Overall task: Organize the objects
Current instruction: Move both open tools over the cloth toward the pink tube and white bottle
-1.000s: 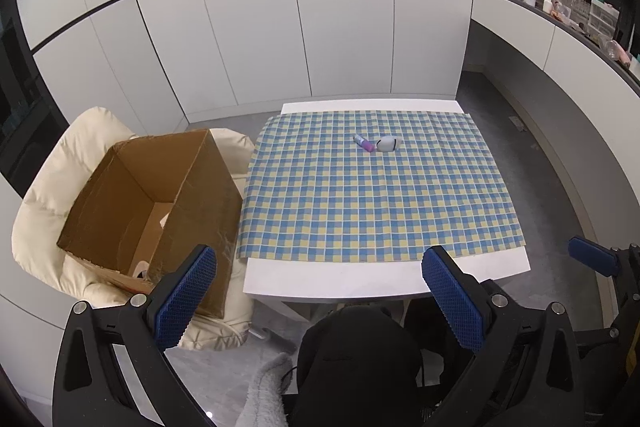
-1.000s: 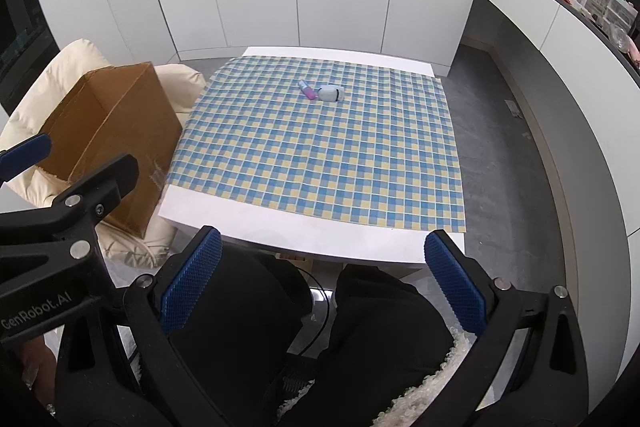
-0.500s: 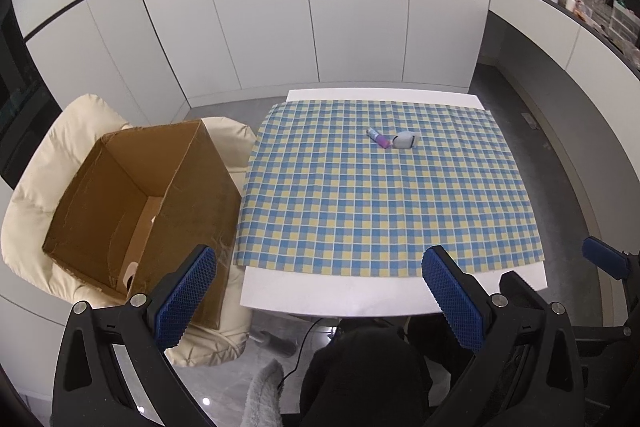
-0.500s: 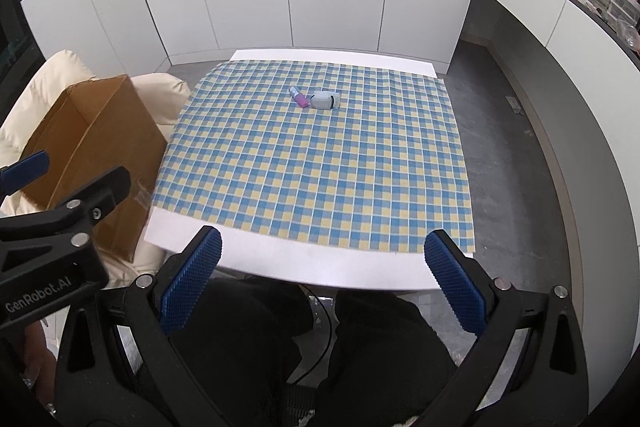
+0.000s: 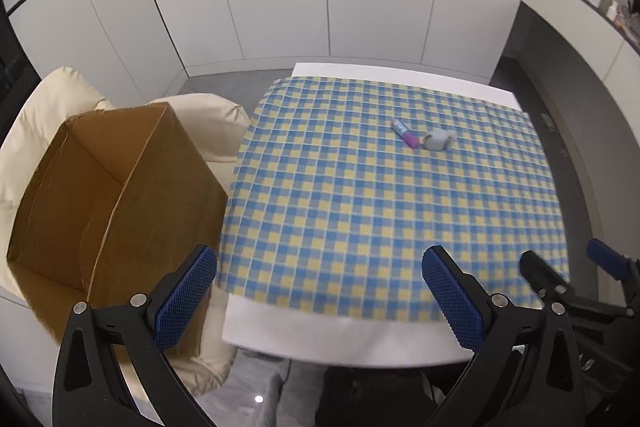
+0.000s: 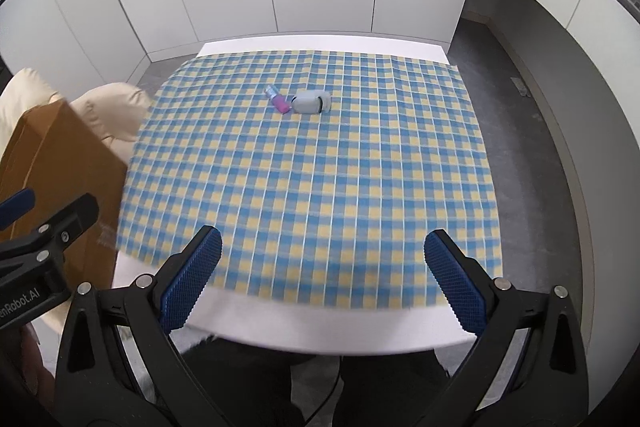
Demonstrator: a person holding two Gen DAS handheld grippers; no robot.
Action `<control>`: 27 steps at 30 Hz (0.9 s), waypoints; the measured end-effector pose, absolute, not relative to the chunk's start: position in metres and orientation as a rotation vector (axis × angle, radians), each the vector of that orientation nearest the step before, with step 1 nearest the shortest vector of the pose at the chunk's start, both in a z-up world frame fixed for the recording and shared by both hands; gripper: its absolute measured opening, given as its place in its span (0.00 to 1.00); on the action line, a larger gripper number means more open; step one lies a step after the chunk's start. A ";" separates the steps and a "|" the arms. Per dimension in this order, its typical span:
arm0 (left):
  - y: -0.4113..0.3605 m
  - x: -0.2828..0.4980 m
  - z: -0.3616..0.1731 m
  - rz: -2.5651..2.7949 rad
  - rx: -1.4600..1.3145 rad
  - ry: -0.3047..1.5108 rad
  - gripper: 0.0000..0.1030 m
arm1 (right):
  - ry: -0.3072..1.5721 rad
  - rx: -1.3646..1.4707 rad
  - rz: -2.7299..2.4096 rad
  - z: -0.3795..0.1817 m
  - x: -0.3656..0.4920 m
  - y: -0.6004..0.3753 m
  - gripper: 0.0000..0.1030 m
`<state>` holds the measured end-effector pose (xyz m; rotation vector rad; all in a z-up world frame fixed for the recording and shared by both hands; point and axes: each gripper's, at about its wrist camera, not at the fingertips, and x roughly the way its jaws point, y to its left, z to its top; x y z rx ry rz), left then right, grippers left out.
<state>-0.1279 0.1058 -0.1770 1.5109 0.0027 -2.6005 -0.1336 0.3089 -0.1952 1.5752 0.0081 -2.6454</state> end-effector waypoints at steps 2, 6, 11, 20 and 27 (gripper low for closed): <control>0.102 -0.145 -0.188 -2.587 1.504 -0.005 0.99 | -0.004 1.573 -2.653 -0.203 -0.152 0.310 1.00; 0.097 -0.173 -0.208 -2.567 1.506 -0.028 0.99 | -0.039 1.580 -2.664 -0.218 -0.187 0.316 1.00; 0.099 -0.202 -0.237 -2.539 1.526 -0.069 0.99 | -0.090 1.573 -2.677 -0.235 -0.226 0.319 1.00; 0.111 -0.256 -0.285 -2.550 1.562 -0.069 0.99 | -0.002 1.520 -2.702 -0.268 -0.287 0.310 1.00; 0.114 -0.294 -0.327 -2.538 1.616 -0.018 0.99 | 0.073 1.403 -2.695 -0.291 -0.331 0.293 1.00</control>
